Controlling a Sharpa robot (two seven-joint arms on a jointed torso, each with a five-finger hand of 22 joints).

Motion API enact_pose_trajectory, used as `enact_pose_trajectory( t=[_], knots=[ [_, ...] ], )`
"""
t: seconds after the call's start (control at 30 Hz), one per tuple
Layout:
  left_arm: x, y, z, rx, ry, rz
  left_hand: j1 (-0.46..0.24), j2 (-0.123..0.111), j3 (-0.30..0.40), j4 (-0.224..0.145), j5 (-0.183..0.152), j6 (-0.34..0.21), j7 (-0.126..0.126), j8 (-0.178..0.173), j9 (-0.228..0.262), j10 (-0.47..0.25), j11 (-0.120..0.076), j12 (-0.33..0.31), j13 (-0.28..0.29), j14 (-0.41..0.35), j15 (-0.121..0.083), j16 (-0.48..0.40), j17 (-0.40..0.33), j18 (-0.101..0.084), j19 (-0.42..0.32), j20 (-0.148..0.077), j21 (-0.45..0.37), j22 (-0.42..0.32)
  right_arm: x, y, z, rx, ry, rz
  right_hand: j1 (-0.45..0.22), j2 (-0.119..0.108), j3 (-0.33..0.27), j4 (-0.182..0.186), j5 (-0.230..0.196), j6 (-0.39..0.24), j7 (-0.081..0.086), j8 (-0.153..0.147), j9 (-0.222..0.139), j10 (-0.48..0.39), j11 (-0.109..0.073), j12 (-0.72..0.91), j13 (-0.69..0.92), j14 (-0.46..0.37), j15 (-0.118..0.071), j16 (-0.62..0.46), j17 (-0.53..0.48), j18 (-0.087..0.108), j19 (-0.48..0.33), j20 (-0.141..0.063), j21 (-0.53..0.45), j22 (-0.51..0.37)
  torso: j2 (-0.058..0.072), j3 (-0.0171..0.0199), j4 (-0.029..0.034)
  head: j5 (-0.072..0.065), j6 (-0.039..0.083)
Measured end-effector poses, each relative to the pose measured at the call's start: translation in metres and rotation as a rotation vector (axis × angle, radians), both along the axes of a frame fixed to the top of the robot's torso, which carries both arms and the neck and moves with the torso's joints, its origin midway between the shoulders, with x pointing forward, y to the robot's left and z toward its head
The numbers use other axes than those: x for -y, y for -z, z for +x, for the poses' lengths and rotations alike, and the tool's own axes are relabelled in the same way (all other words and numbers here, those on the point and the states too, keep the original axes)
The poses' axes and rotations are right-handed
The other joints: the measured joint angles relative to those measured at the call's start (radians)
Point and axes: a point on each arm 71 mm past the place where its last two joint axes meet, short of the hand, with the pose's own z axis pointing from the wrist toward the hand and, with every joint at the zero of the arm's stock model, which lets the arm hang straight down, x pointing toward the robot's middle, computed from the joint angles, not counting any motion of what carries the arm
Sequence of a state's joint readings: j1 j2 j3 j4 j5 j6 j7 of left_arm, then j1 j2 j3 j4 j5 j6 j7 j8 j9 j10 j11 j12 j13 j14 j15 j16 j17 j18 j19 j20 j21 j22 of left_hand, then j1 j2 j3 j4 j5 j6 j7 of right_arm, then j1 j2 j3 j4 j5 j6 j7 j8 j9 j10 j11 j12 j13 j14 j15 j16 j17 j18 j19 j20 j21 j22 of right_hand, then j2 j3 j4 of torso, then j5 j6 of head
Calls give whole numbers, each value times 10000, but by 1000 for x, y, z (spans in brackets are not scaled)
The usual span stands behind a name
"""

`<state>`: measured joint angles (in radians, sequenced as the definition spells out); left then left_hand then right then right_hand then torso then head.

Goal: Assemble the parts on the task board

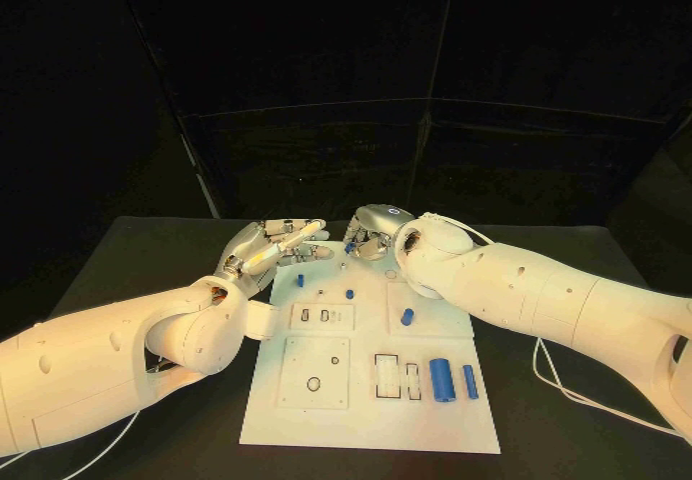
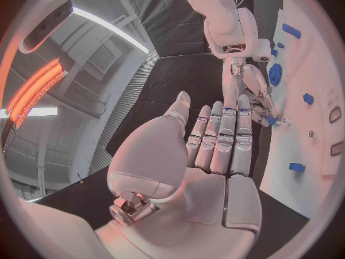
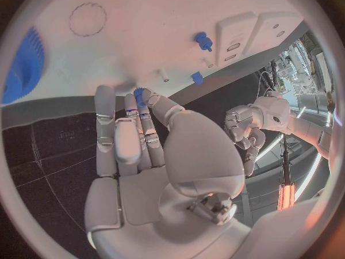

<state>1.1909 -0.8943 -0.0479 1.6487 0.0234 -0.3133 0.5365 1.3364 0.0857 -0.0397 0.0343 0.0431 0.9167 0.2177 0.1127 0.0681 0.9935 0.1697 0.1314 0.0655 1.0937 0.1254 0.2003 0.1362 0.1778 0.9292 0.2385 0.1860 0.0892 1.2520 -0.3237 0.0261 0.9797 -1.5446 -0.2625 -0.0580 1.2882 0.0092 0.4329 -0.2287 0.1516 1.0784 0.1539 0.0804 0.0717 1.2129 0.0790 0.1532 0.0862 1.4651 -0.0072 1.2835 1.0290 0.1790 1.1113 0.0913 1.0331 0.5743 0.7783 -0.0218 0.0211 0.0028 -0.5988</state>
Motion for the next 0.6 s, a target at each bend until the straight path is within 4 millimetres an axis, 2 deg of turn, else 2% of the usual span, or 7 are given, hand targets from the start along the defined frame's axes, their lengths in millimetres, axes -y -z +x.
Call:
enact_pose_trajectory(
  t=[0.13,0.27,0.4,0.5,0.6],
  knots=[
    [0,-1,0,14,13,-4,0,0,0,0,0,0,0,0,0,0,0,0,0,0,0,0,0,1,0,0,0,1,-1,1,1,-51,39,-64,-61,-61,56,56,-6,-67,39,0,0,-79,68,-81,1,0,0,0,-31,-1,-42,42,0,0,2,3,-3,9,-7],
    [1,-1,0,20,23,-7,0,0,0,0,0,0,0,0,0,0,0,0,0,0,0,0,0,1,0,0,0,1,-3,2,1,-54,70,-103,-161,-159,109,139,-211,-183,153,-85,-12,-364,105,-232,-62,12,11,0,-95,-1,-115,115,0,-4,2,5,-6,17,-9],
    [1,-2,1,31,31,-10,0,0,0,0,0,36,35,0,0,0,0,-44,0,0,0,0,0,1,0,0,0,-9,-3,2,2,-58,115,-131,-301,-300,153,232,-409,-388,232,-124,-31,-738,228,-476,-205,30,116,-11,-213,-1,-211,211,0,-79,3,10,-6,26,-9],
    [1,-2,1,31,39,-12,0,0,0,0,0,36,35,0,1,0,0,-44,0,0,0,0,0,0,0,0,0,-9,-4,3,2,-64,150,-148,-431,-429,119,291,-409,-723,308,-146,-68,-1126,335,-644,-233,31,221,-123,-385,0,-342,271,0,-204,8,10,-6,35,-7],
    [1,-2,1,33,47,-14,0,0,0,0,0,36,35,0,1,0,0,-44,0,0,0,0,0,1,0,0,0,-8,-4,3,2,-51,172,-151,-404,-620,9,401,-409,-1366,366,-145,-85,-1677,447,-761,-233,17,306,-240,-631,0,-448,378,-81,-274,8,10,-6,47,-7]
  ],
)
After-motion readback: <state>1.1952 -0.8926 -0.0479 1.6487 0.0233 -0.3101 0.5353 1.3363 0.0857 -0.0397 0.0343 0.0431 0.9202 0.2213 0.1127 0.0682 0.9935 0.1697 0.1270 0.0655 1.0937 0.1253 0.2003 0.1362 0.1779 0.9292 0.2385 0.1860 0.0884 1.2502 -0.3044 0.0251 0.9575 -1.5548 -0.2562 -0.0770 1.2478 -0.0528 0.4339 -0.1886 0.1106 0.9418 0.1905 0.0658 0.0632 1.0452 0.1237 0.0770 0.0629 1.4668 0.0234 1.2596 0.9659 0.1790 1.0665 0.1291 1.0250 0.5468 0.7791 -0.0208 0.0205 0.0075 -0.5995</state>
